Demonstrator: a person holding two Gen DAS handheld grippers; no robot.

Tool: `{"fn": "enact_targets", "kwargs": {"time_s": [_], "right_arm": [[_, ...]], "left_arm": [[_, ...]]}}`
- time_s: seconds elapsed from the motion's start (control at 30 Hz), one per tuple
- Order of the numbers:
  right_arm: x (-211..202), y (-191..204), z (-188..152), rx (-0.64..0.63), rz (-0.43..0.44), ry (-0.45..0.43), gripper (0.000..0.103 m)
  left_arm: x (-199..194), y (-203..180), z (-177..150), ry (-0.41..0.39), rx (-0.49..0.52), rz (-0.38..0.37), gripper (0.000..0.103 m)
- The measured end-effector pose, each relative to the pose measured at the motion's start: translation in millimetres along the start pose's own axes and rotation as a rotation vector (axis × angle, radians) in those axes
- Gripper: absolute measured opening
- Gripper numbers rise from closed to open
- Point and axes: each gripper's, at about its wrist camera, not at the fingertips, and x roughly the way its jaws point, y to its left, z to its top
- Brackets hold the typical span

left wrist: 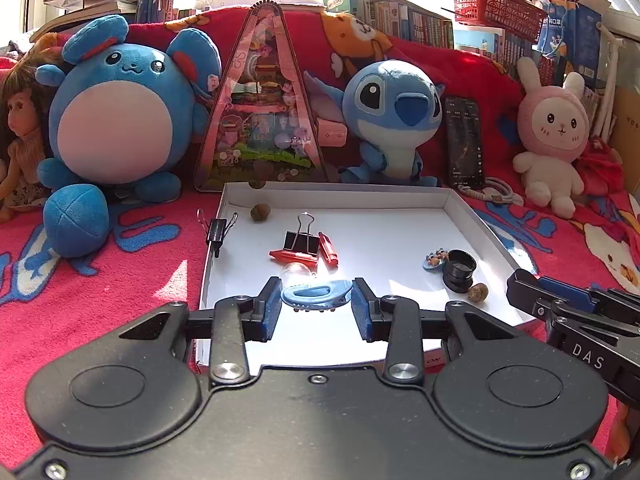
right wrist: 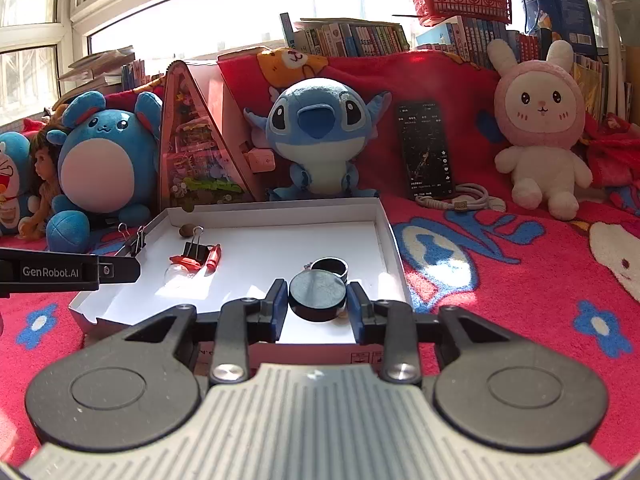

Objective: Organize rigid objects
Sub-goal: 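Carry the blue plastic piece and black disc over the white box, then set the black disc on the stacked caps with the right tool while the left tool drops the blue piece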

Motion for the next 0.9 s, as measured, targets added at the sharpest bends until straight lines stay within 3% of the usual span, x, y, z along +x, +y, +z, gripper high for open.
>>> {"fn": "enact_targets", "kwargs": {"time_s": [0.3, 0.53, 0.73, 0.9], "right_arm": [[27.7, -8.9, 30.5, 0.003, 0.024, 0.074, 0.038], [65.0, -17.1, 60.1, 0.054, 0.052, 0.224, 0.038], [88.9, -10.8, 67.1, 0.022, 0.045, 0.311, 0.038], [99.4, -7.5, 64.3, 0.005, 0.021, 0.33, 0.038]], "left_arm": [[27.9, 8.4, 18.0, 0.074, -0.025, -0.003, 0.036], [57.4, 8.0, 25.9, 0.156, -0.035, 0.008, 0.036], [77.1, 4.4, 29.8, 0.214, -0.041, -0.002, 0.036], [89.6, 3.6, 29.8, 0.228, -0.042, 0.009, 0.036]]}}
